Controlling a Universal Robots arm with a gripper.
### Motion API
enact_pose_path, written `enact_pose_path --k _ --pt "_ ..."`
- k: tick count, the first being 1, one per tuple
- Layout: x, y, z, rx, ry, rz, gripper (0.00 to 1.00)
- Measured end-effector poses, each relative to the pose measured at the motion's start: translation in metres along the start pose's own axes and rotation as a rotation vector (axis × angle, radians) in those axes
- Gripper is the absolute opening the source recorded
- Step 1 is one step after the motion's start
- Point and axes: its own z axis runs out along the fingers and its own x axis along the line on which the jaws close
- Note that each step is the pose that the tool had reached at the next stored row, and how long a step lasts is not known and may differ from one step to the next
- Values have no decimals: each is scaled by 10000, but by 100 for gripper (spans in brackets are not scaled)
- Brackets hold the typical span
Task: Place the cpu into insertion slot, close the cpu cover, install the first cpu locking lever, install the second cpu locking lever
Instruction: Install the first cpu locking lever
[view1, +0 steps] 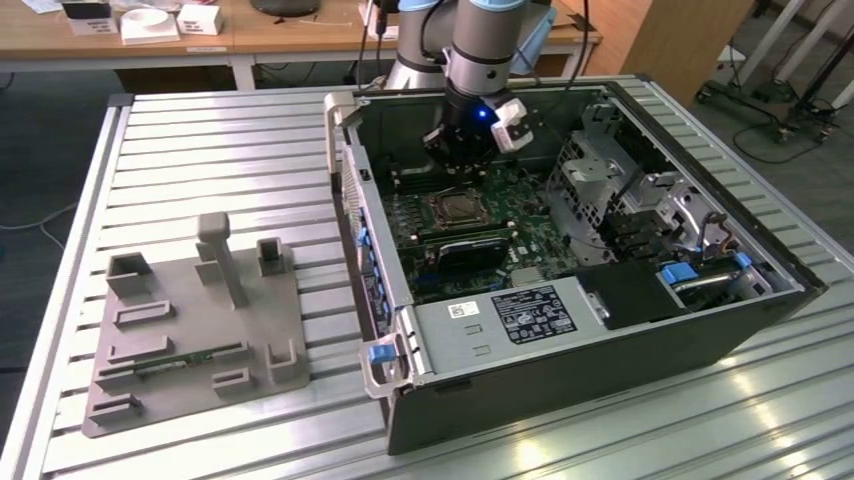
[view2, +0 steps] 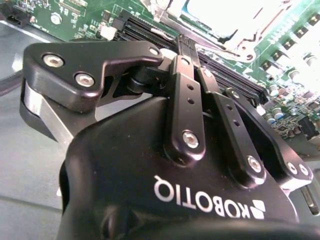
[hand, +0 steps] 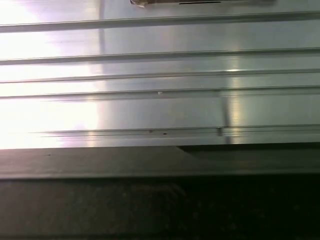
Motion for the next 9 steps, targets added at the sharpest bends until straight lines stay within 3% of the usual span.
enact_pose_path --k 9 --pt "-66 2 13 0 -1 0 10"
